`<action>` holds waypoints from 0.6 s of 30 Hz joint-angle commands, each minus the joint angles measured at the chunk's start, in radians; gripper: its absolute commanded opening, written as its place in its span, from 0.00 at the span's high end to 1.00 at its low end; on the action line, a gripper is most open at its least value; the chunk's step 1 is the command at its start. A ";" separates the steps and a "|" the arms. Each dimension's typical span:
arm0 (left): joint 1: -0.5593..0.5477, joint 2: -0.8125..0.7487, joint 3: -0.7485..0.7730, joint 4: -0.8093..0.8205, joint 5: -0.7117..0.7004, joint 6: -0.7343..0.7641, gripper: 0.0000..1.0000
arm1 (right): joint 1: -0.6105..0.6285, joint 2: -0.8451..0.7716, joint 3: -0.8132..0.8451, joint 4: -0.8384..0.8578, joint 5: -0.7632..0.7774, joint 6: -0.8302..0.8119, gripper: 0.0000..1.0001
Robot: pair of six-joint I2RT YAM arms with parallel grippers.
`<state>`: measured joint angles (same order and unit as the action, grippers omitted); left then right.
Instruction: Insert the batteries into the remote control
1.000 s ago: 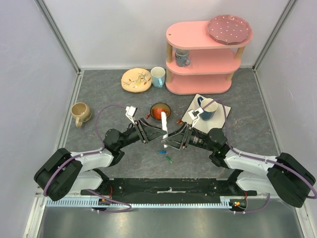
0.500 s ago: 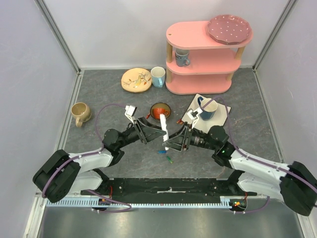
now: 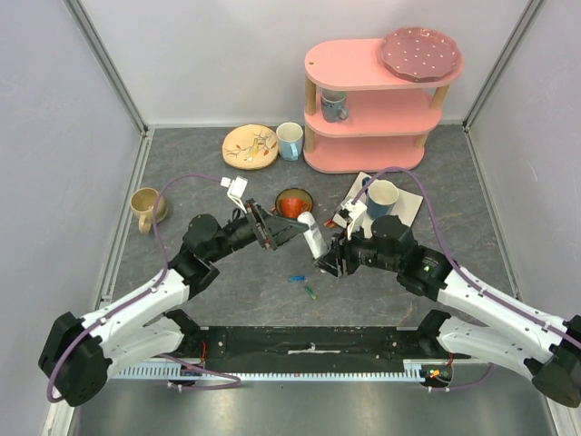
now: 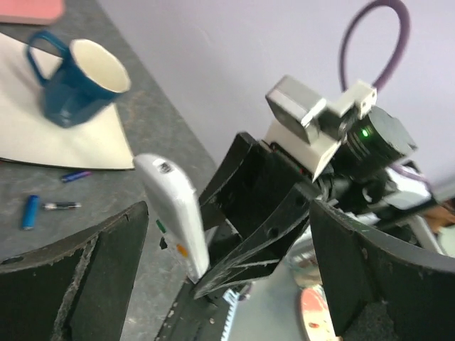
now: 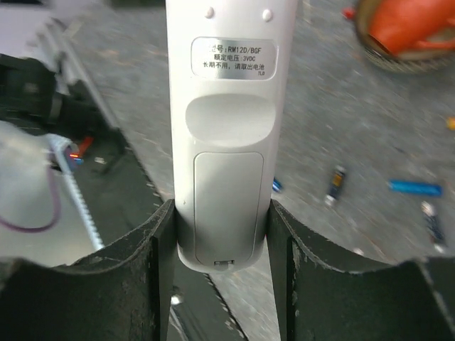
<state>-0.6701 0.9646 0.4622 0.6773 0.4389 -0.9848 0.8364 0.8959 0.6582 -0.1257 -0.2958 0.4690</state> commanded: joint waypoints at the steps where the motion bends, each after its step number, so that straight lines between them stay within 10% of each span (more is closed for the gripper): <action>1: -0.040 -0.059 0.164 -0.496 -0.242 0.262 0.01 | 0.021 0.015 0.093 -0.213 0.216 -0.125 0.70; 18: -0.272 0.068 0.253 -0.601 -0.598 0.130 0.08 | 0.219 0.077 0.239 -0.321 0.570 -0.104 0.71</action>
<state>-0.9138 1.0363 0.6495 0.0273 -0.0582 -0.8257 1.0195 0.9672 0.8394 -0.4316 0.2028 0.3698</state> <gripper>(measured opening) 0.922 0.547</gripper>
